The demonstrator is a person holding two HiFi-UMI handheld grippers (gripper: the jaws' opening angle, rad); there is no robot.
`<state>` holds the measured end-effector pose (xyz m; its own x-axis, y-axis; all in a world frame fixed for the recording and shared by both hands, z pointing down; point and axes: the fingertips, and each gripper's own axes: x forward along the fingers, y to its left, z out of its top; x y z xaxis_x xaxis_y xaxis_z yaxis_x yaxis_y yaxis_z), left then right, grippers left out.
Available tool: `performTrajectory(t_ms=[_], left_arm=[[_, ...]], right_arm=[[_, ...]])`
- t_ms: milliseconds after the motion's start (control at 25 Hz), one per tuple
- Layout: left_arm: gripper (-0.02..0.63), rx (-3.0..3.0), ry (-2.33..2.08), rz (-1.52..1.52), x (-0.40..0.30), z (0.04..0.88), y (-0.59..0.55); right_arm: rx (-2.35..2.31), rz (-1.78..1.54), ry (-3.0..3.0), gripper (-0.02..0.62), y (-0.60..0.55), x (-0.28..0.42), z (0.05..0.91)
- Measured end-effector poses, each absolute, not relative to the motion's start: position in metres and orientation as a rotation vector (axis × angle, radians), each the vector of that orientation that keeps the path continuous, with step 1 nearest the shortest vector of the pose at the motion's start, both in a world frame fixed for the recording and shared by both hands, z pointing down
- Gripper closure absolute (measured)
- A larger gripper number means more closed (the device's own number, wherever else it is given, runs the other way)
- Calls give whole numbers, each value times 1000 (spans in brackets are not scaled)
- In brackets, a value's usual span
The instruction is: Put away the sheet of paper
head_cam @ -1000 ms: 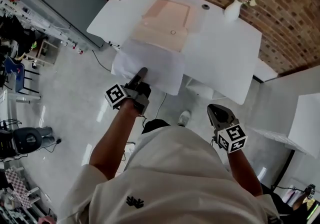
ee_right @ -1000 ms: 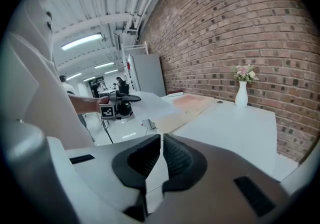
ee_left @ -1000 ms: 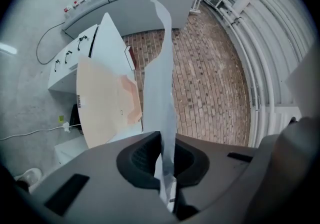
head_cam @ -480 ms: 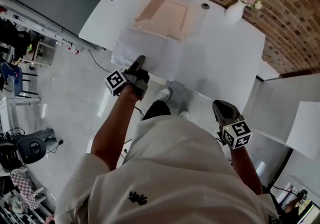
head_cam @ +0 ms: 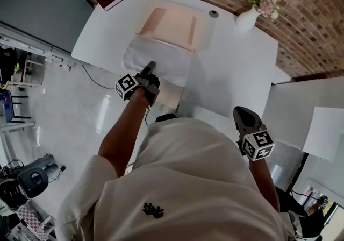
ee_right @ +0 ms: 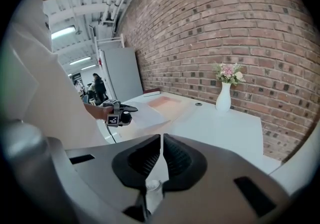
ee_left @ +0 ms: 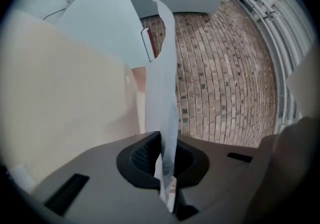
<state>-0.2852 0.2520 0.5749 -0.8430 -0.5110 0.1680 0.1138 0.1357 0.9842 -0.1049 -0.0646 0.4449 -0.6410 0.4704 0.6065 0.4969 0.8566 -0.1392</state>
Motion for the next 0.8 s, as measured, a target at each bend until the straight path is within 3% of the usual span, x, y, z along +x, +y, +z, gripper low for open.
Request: performTrajectory(t_ms=[800], left_arm=[[583, 345, -1860, -1722, -394, 637, 247]], right_arm=[[-489, 10, -2344, 554, -35, -110, 472]])
